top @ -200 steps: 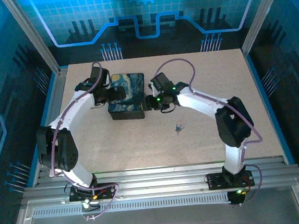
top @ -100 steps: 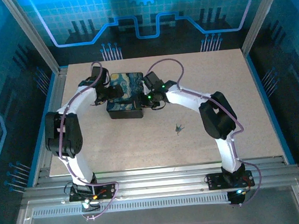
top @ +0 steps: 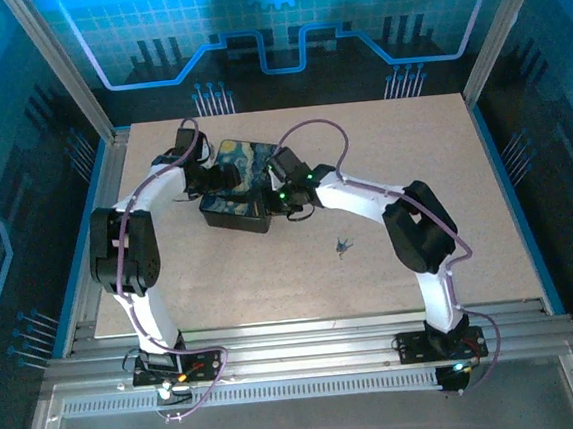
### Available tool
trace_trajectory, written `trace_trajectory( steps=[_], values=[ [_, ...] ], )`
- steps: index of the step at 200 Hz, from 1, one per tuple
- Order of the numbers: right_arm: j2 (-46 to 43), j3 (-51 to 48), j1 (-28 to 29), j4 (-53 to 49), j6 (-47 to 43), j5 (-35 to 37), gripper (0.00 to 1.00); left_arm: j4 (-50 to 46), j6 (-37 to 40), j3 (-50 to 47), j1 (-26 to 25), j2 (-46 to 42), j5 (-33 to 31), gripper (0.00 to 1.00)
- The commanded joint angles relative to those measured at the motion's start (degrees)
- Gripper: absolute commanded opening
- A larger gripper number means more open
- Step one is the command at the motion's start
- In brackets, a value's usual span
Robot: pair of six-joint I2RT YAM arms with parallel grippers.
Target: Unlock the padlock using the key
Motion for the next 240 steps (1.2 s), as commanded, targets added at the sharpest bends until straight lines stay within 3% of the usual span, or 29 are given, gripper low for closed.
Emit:
trace_trajectory(
  steps=[1,61,98,174,208,240],
  values=[
    [-0.8,-2.4,6.7,-1.2,-0.4,-2.7,0.3,2.0,1.5,0.4,-2.6,0.6,10.2,0.91],
    [-2.7,-4.3,10.4,-3.8,2.1,1.7,0.34,2.5,0.3,-1.5,-6.0,-0.3,11.3,0.91],
    [-5.0,-8.4,7.9,-3.1,3.2,2.8,0.34,1.8,-1.7,-1.3,-6.2,-0.6,9.0,0.92],
    [-14.0,-12.4,4.3,-5.5,-2.9,2.4,0.5,-5.9,-3.3,5.0,-6.1,-4.2,1.2,0.99],
    [-18.5,-13.8,3.0,-6.6,-3.9,1.8,0.55,-13.0,-5.7,8.6,-5.3,-6.5,-6.6,0.99],
    [-20.9,-16.8,-1.3,-5.6,-3.1,0.9,0.6,-17.3,-8.3,5.0,-3.0,-12.2,-10.0,0.99]
  ],
)
